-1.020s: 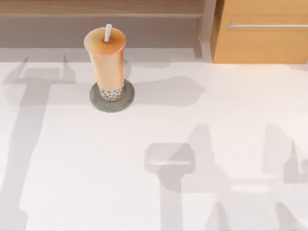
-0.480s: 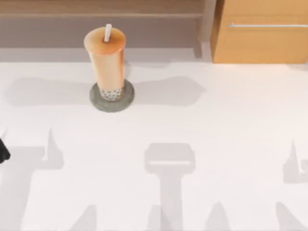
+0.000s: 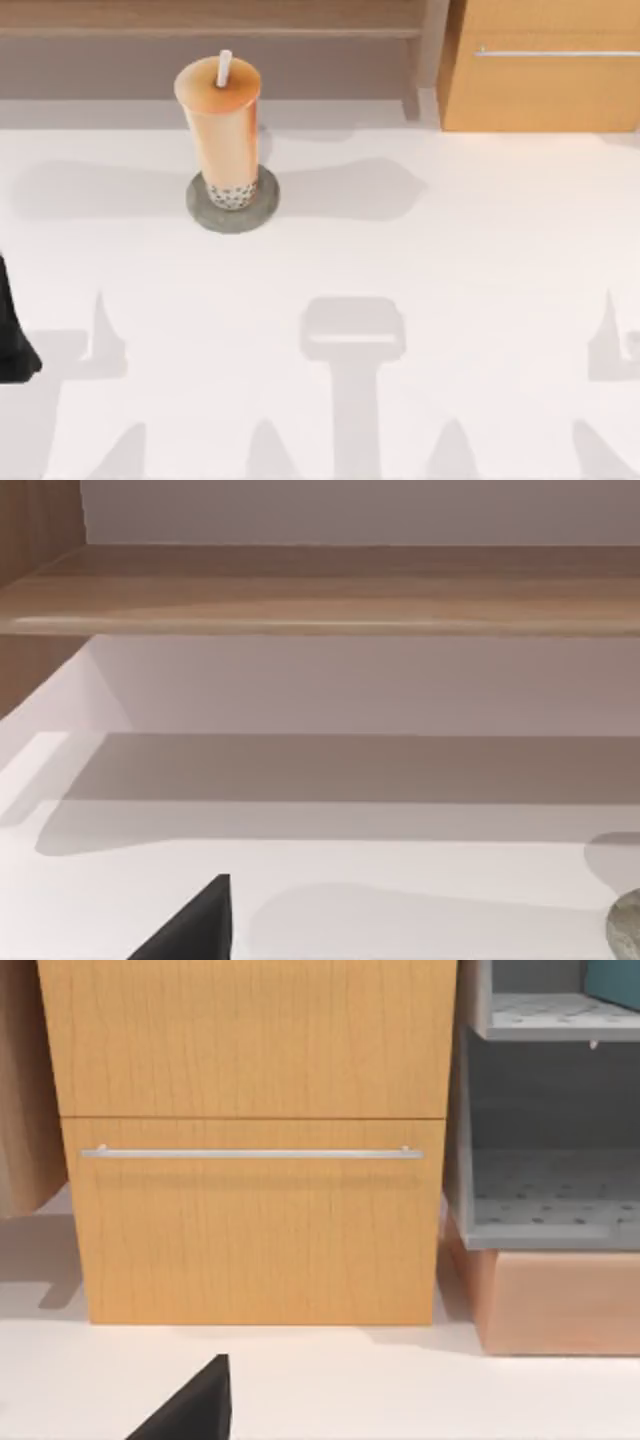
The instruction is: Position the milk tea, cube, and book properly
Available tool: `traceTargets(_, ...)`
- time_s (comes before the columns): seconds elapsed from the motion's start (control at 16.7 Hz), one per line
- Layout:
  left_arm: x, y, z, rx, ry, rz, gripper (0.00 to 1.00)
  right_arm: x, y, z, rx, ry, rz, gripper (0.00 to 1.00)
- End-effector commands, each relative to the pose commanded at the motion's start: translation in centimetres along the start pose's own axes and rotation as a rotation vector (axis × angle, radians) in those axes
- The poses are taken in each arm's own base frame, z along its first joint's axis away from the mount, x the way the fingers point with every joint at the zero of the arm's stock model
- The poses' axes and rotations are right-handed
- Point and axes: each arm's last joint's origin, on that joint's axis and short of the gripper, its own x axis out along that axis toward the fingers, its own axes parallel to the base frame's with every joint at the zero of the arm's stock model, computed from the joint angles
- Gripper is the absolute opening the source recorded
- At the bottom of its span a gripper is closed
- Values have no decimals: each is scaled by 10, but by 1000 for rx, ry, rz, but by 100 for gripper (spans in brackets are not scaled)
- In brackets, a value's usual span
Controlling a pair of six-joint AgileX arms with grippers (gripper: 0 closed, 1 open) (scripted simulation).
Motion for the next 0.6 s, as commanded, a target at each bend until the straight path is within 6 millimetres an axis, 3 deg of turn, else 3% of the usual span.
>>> traceTargets(0.3,0,0,0,0,0,0,100,0,-1,8,-1,-10,-3,100)
traceTargets(0.6,0,0,0,0,0,0,100,14,-6,69,-9,-58,-6,100)
